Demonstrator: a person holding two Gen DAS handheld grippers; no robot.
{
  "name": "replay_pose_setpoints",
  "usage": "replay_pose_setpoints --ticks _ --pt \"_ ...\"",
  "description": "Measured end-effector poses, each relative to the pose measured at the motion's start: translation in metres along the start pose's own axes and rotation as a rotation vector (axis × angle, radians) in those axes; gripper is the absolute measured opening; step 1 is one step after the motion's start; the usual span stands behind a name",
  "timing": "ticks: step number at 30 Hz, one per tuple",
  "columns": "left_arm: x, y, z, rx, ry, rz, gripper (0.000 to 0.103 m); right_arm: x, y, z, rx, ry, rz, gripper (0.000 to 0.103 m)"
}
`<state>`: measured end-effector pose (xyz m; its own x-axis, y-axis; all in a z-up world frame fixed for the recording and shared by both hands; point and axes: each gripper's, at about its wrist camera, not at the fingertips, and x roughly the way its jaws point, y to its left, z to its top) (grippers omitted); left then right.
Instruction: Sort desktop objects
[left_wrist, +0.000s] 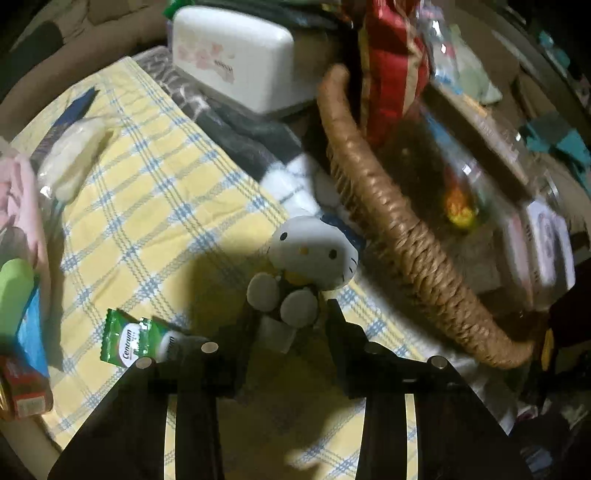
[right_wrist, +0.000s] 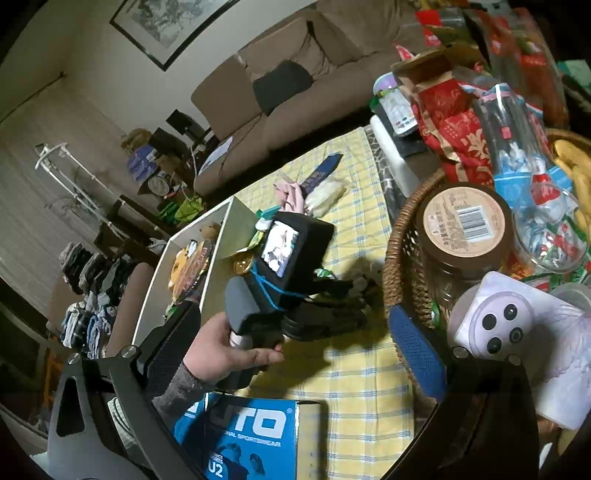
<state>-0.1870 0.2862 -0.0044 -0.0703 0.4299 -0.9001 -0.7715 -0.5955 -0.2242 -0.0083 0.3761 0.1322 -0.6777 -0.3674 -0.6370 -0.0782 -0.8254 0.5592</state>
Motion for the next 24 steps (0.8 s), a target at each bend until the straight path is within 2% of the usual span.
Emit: replay_pose_setpoints --ticks 5,9,11,12,13,15,17,18,19,20,21,22,24 --pt "-0.021 0.000 -0.007 -0.038 -0.083 0.004 0.037 0.002 -0.005 -0.001 0.017 0.003 -0.002 0.103" --pt "-0.045 -0.003 -0.018 -0.058 -0.131 -0.010 0.036 0.009 -0.013 -0.002 0.075 0.013 0.041 0.103" --pt "-0.057 -0.005 -0.025 -0.070 -0.135 -0.020 0.032 0.018 -0.022 -0.003 0.137 0.028 0.085 0.103" --pt "-0.062 -0.005 -0.030 -0.073 -0.133 -0.020 0.021 0.022 -0.026 -0.004 0.155 0.038 0.099 0.103" --pt "-0.062 0.000 -0.032 -0.079 -0.119 -0.026 0.017 0.029 -0.031 -0.005 0.185 0.050 0.113 0.103" --pt "-0.060 0.000 -0.036 -0.079 -0.084 -0.025 0.017 0.042 -0.038 -0.008 0.221 0.074 0.112 0.102" --pt "-0.065 -0.002 -0.045 -0.075 -0.053 0.010 0.017 0.049 -0.040 -0.013 0.230 0.094 0.087 0.102" --pt "-0.066 -0.001 -0.047 -0.072 -0.049 0.027 0.024 0.050 -0.041 -0.016 0.236 0.099 0.086 0.102" --pt "-0.069 0.000 -0.048 -0.075 -0.050 0.042 0.042 0.050 -0.040 -0.017 0.236 0.103 0.089 0.102" --pt "-0.071 0.001 -0.048 -0.085 -0.054 0.041 0.051 0.048 -0.038 -0.018 0.228 0.100 0.087 0.102" --pt "-0.071 0.004 -0.048 -0.097 -0.061 0.035 0.066 0.045 -0.036 -0.017 0.216 0.092 0.079 0.102" --pt "-0.069 0.008 -0.045 -0.123 -0.073 0.022 0.073 0.043 -0.034 -0.016 0.204 0.084 0.070 0.102" --pt "-0.065 0.011 -0.041 -0.169 -0.086 -0.009 0.073 0.039 -0.032 -0.014 0.198 0.068 0.063 0.102"
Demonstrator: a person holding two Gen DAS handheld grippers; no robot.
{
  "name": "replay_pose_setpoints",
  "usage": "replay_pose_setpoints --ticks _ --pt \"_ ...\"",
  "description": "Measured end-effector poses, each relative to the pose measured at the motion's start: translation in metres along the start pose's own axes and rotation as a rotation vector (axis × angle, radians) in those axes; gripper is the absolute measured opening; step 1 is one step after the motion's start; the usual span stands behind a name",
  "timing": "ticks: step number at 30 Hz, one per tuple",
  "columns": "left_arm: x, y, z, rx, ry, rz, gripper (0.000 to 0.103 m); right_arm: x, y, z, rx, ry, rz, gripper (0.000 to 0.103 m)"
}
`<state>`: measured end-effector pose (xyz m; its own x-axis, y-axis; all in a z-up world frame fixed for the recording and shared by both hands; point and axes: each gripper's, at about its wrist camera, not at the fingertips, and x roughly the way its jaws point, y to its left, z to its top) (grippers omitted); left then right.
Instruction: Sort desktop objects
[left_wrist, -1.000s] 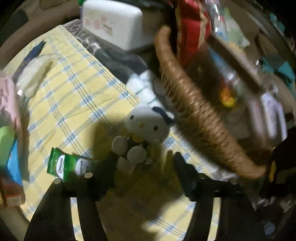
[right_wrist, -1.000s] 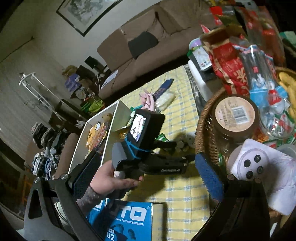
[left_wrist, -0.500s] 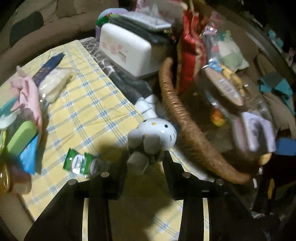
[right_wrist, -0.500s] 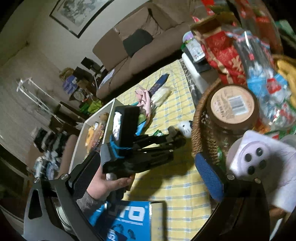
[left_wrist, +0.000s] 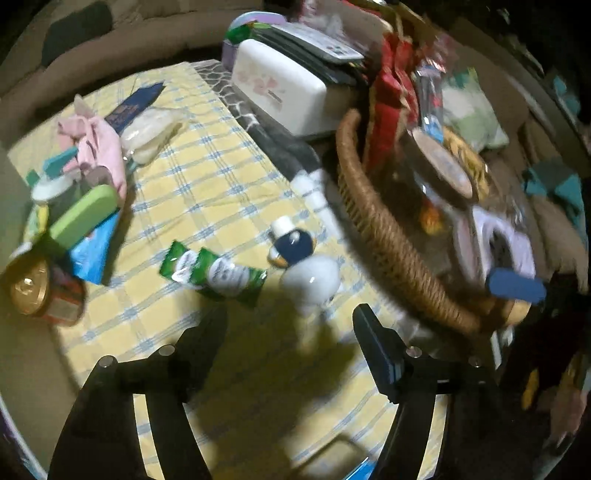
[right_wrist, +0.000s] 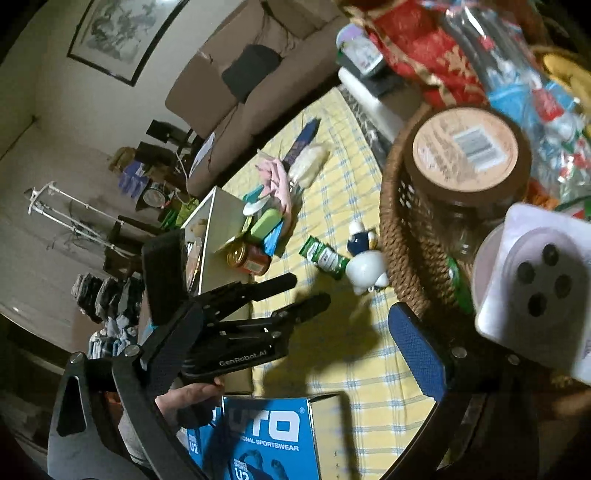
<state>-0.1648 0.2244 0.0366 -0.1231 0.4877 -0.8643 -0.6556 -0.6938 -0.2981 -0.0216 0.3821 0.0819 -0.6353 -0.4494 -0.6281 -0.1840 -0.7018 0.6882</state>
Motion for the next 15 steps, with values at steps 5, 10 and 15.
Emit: replay_pose_setpoints --ticks 5,10,15 --pt "0.032 -0.003 0.015 -0.107 -0.001 -0.006 0.073 -0.003 0.005 0.005 -0.014 -0.008 0.019 0.102" --pt "0.060 -0.002 0.022 -0.153 0.018 0.041 0.065 -0.004 0.004 0.008 -0.016 -0.002 0.026 0.102" --pt "0.067 -0.006 0.019 -0.134 0.014 0.030 0.050 -0.002 0.000 0.008 -0.018 0.013 0.015 0.102"
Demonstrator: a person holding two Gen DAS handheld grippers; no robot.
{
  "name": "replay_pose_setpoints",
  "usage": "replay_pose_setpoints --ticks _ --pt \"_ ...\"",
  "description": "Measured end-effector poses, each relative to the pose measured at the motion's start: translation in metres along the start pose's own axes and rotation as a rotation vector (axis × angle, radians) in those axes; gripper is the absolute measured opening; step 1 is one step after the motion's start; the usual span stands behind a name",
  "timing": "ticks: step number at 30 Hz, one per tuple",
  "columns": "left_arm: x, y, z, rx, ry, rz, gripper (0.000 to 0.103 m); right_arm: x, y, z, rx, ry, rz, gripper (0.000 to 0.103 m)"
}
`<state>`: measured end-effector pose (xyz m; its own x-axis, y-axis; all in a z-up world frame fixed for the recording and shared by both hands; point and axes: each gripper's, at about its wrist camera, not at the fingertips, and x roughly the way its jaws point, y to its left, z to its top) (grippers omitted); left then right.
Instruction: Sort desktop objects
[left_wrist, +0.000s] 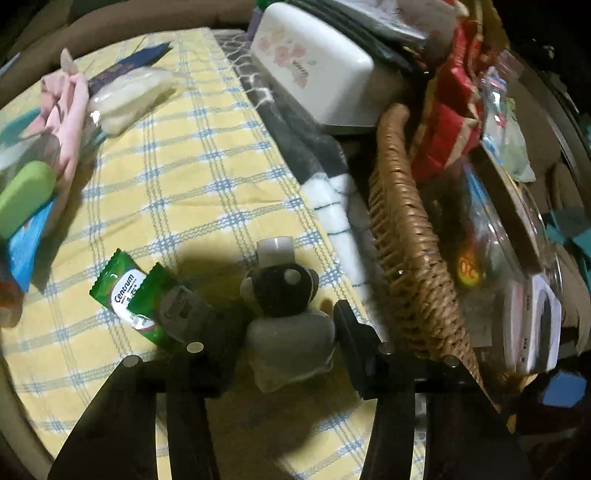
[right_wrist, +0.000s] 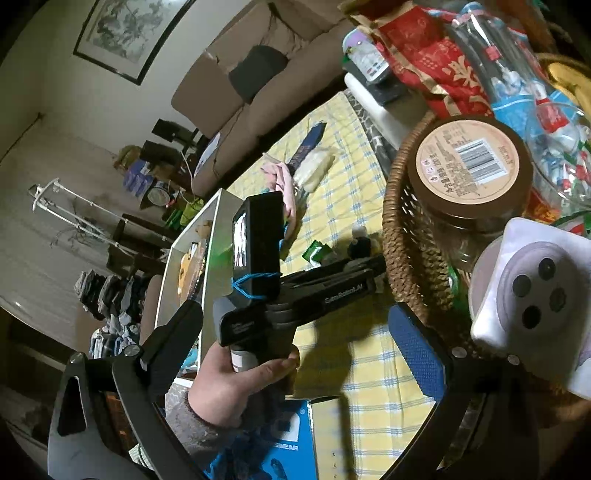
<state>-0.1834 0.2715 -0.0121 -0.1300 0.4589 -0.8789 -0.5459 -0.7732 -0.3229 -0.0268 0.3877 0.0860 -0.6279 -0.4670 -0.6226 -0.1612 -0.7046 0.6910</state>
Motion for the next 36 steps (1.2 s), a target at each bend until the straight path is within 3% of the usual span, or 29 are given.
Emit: replay_pose_setpoints --ticks 6,12,16,18,20,23,25,29,33,36 --pt "-0.025 0.015 -0.014 -0.072 -0.010 -0.100 0.049 -0.002 -0.003 -0.003 -0.004 0.007 -0.009 0.102" --pt "-0.084 0.034 -0.039 -0.161 -0.054 -0.253 0.045 0.000 -0.001 -0.006 0.008 0.023 0.015 0.102" --pt "-0.121 0.045 -0.052 -0.165 -0.084 -0.233 0.045 0.023 -0.009 -0.012 0.105 0.082 0.141 0.101" --pt "-0.135 0.054 -0.058 -0.179 -0.094 -0.198 0.045 0.036 -0.011 -0.017 0.142 0.119 0.160 0.095" --pt "-0.147 0.060 -0.062 -0.171 -0.106 -0.181 0.045 0.039 0.001 -0.021 0.063 0.128 0.089 0.079" --pt "-0.166 0.061 -0.073 -0.129 -0.107 -0.162 0.048 0.032 0.030 -0.030 -0.147 0.129 -0.077 0.076" --pt "-0.172 0.058 -0.078 -0.098 -0.106 -0.144 0.058 0.035 0.040 -0.041 -0.237 0.162 -0.157 0.076" --pt "-0.178 0.059 -0.086 -0.112 -0.117 -0.145 0.068 0.065 0.035 -0.056 -0.263 0.243 -0.269 0.059" --pt "-0.181 0.063 -0.092 -0.119 -0.120 -0.147 0.074 0.102 0.022 -0.065 -0.266 0.312 -0.397 0.059" --pt "-0.180 0.067 -0.097 -0.120 -0.111 -0.152 0.075 0.125 0.007 -0.072 -0.263 0.377 -0.464 0.042"
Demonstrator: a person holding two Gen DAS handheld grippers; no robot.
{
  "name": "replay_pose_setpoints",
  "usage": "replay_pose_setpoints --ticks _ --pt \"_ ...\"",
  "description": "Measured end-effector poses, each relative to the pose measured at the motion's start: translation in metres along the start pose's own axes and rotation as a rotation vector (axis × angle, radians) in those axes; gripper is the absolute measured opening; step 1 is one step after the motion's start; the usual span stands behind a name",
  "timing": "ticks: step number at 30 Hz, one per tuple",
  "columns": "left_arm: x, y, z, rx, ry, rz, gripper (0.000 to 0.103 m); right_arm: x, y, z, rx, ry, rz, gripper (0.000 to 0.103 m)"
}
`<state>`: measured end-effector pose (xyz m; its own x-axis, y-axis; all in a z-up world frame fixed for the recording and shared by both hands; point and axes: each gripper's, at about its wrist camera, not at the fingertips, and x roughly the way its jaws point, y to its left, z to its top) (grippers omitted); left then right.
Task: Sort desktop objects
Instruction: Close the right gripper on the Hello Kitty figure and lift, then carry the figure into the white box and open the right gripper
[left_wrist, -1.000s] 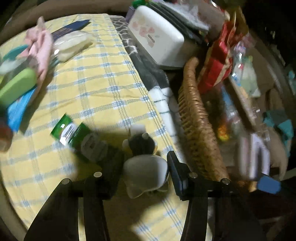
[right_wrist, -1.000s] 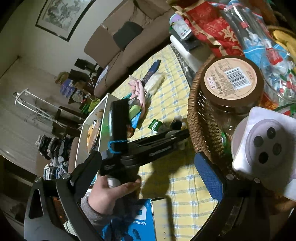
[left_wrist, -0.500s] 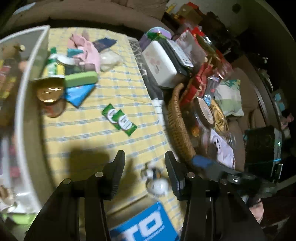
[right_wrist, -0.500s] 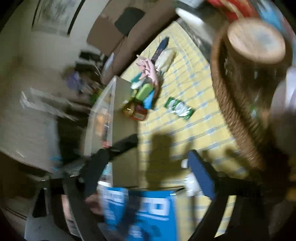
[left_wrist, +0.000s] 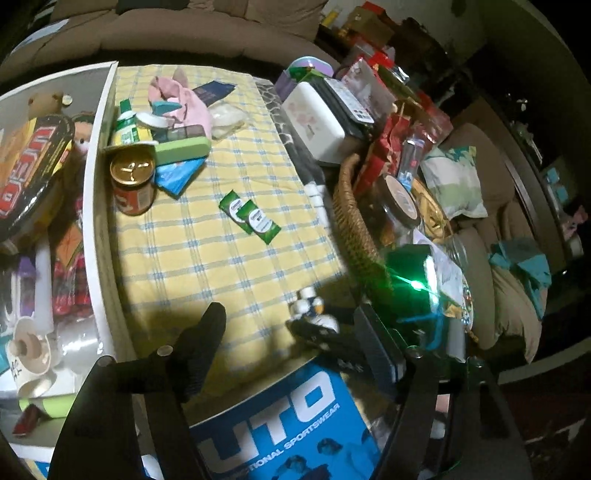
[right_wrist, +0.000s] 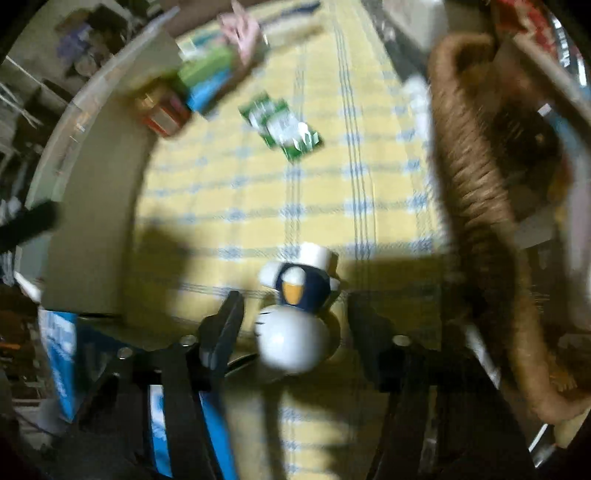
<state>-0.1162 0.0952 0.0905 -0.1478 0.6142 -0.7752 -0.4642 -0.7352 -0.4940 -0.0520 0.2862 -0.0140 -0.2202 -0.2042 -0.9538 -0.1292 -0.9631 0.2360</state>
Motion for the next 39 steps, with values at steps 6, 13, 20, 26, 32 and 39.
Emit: replay_pose_setpoints --ticks 6,13,20,26,32,39 --pt "0.003 0.005 -0.010 0.015 0.024 -0.021 0.080 -0.013 -0.005 0.006 0.012 -0.087 0.089 0.039" --pt "-0.017 -0.010 -0.023 0.072 -0.057 -0.142 0.090 -0.079 -0.017 0.011 0.154 -0.279 0.567 0.039" --pt "-0.082 -0.008 -0.037 0.101 -0.194 -0.188 0.092 -0.095 0.034 0.022 0.114 -0.303 0.763 0.039" --pt "-0.142 0.042 -0.049 0.075 -0.277 -0.101 0.092 -0.086 0.118 0.035 -0.005 -0.225 0.782 0.039" --pt "-0.200 0.128 -0.065 -0.104 -0.414 0.088 0.092 -0.067 0.206 0.061 -0.111 -0.131 0.727 0.039" --pt "-0.234 0.216 -0.085 -0.293 -0.518 0.237 0.092 0.002 0.311 0.072 -0.232 0.022 0.621 0.039"
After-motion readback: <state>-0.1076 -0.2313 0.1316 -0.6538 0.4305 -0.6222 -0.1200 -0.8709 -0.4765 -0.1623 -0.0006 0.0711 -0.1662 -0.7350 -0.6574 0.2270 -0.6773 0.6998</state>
